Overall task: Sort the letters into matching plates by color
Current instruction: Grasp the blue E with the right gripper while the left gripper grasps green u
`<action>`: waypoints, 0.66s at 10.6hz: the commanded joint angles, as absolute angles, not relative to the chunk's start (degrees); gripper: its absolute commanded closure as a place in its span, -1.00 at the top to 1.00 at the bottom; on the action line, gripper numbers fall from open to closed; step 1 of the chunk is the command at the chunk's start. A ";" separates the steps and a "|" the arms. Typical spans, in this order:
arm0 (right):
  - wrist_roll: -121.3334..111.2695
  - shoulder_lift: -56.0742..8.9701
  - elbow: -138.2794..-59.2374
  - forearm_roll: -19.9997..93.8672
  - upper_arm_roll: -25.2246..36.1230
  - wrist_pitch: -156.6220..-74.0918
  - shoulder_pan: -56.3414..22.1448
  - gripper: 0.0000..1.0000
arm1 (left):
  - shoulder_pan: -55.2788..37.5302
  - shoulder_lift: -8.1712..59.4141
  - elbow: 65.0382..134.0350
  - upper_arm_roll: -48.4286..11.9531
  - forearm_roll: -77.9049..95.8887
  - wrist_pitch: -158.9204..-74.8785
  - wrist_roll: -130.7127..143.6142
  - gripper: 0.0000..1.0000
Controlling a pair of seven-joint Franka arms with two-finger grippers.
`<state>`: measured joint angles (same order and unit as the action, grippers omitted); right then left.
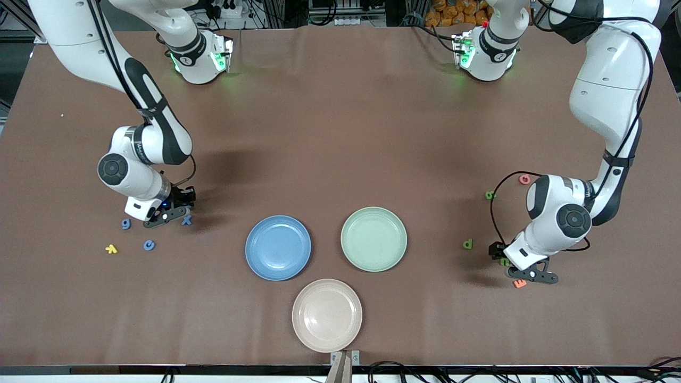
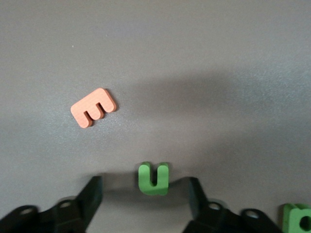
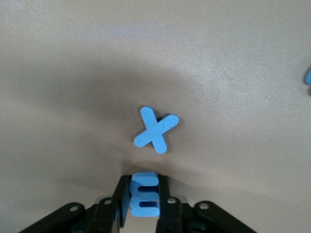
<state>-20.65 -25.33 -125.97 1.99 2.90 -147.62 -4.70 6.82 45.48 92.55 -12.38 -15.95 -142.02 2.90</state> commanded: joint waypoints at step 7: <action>-20.57 -26.37 -123.06 1.58 2.72 -146.62 -5.01 -0.56 | 6.94 45.97 91.23 -12.66 -13.71 -141.94 1.49 -1.00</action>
